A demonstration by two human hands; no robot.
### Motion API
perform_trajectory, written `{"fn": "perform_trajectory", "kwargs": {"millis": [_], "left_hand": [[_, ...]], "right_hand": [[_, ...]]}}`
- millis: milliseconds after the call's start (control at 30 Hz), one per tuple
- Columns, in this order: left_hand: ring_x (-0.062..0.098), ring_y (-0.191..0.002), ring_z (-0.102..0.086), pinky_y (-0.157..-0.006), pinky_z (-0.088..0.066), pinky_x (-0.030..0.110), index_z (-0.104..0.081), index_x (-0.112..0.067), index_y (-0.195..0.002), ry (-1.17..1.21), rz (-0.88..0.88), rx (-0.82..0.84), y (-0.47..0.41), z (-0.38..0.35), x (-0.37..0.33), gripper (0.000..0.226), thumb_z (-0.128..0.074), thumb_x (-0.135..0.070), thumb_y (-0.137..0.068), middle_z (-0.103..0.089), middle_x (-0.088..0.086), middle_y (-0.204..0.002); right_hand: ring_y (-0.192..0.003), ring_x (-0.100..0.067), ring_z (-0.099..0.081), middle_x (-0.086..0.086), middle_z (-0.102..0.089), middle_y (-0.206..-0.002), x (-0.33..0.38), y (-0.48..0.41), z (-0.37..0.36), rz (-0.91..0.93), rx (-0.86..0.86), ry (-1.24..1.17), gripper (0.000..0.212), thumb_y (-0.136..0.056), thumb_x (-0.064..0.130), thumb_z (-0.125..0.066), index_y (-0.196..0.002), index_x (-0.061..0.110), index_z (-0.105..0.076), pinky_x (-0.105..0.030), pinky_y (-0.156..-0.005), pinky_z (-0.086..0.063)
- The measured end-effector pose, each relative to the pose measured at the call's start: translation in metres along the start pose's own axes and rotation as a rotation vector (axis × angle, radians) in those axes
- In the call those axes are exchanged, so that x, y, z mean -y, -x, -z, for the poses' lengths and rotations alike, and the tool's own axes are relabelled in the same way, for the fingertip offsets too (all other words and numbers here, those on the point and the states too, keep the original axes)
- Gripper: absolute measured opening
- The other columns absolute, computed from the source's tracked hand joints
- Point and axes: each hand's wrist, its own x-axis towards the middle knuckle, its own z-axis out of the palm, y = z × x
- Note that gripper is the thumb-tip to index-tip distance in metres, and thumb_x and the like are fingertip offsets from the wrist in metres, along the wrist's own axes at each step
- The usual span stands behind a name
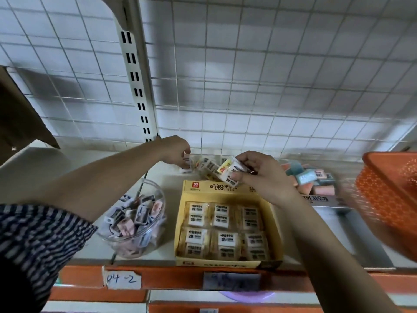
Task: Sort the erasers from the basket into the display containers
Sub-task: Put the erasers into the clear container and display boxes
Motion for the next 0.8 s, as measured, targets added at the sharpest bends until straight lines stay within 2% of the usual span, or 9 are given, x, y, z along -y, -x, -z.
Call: {"fn": "perform_trajectory", "kwargs": {"millis": [67,100,200,333,433,533,600,667,800], "left_hand": [[0.024,-0.111,-0.053,-0.092,-0.044,0.037,-0.056,-0.011,-0.13,-0.009,-0.007,-0.017,-0.004,0.001,-0.002,0.057,-0.072,-0.041,-0.084,-0.06,0.004,-0.122],[0.024,-0.104,-0.054,-0.083,-0.042,0.032,-0.059,-0.011,-0.122,-0.005,-0.016,-0.026,-0.004,0.001,-0.003,0.049,-0.074,-0.038,-0.083,-0.06,0.006,-0.115],[0.022,-0.081,-0.048,-0.06,-0.031,0.028,-0.056,-0.014,-0.089,0.051,-0.045,-0.07,0.002,0.004,-0.004,0.031,-0.078,-0.034,-0.08,-0.053,0.003,-0.086],[0.016,-0.082,-0.053,-0.059,-0.033,0.026,-0.059,-0.018,-0.09,0.21,-0.085,-0.209,0.028,0.02,-0.009,0.026,-0.077,-0.035,-0.081,-0.058,-0.001,-0.092],[0.005,-0.07,-0.048,-0.056,-0.031,0.022,-0.061,-0.018,-0.091,0.307,-0.116,-0.336,0.057,0.03,-0.02,0.023,-0.075,-0.034,-0.083,-0.056,-0.006,-0.083],[0.004,-0.069,-0.048,-0.057,-0.033,0.019,-0.062,-0.02,-0.09,0.346,-0.112,-0.431,0.082,0.027,-0.035,0.02,-0.074,-0.035,-0.083,-0.055,-0.011,-0.077],[0.007,-0.071,-0.051,-0.059,-0.034,0.017,-0.062,-0.025,-0.087,0.339,-0.107,-0.495,0.096,0.018,-0.041,0.017,-0.073,-0.037,-0.083,-0.057,-0.013,-0.077],[0.01,-0.072,-0.054,-0.061,-0.037,0.025,-0.062,-0.026,-0.084,0.372,-0.076,-0.575,0.107,0.007,-0.044,0.016,-0.073,-0.038,-0.083,-0.058,-0.013,-0.075],[0.002,-0.066,-0.053,-0.063,-0.038,0.026,-0.065,-0.024,-0.086,0.548,-0.021,-0.658,0.129,-0.009,-0.044,0.014,-0.074,-0.034,-0.083,-0.06,-0.012,-0.074]], "right_hand": [[-0.091,-0.01,-0.069,0.006,-0.074,-0.091,-0.001,0.009,0.001,0.005,-0.012,-0.019,0.022,-0.078,0.009,-0.078,-0.091,0.023,-0.067,-0.039,-0.088,-0.054],[-0.09,-0.011,-0.07,0.005,-0.075,-0.09,-0.001,0.012,0.001,0.005,-0.014,-0.048,0.021,-0.078,0.008,-0.078,-0.09,0.021,-0.068,-0.038,-0.087,-0.055],[-0.088,-0.014,-0.071,0.001,-0.076,-0.09,0.0,0.021,0.001,0.004,-0.005,-0.158,0.021,-0.077,0.005,-0.078,-0.093,0.016,-0.07,-0.037,-0.084,-0.057],[-0.085,-0.012,-0.07,-0.001,-0.076,-0.091,0.002,0.035,0.003,-0.004,0.078,-0.347,0.025,-0.076,0.001,-0.073,-0.096,0.016,-0.071,-0.025,-0.074,-0.057],[-0.087,-0.016,-0.071,-0.009,-0.075,-0.095,0.002,0.043,0.004,-0.016,0.152,-0.395,0.03,-0.07,0.008,-0.074,-0.099,0.009,-0.071,-0.025,-0.073,-0.058],[-0.087,-0.021,-0.07,-0.011,-0.073,-0.093,-0.001,0.047,-0.001,-0.044,0.179,-0.418,0.033,-0.068,0.008,-0.076,-0.099,0.006,-0.068,-0.027,-0.073,-0.057],[-0.086,-0.025,-0.068,-0.009,-0.072,-0.088,0.0,0.047,-0.007,-0.066,0.142,-0.353,0.032,-0.066,0.011,-0.081,-0.093,0.011,-0.065,-0.035,-0.074,-0.058],[-0.085,-0.021,-0.067,-0.002,-0.07,-0.084,0.004,0.045,-0.015,-0.056,0.088,-0.145,0.029,-0.068,0.014,-0.086,-0.087,0.017,-0.064,-0.039,-0.078,-0.055],[-0.077,-0.005,-0.063,0.01,-0.064,-0.08,0.018,0.039,-0.033,0.015,0.097,0.119,0.026,-0.074,0.02,-0.083,-0.086,0.022,-0.061,-0.019,-0.068,-0.049]]}}
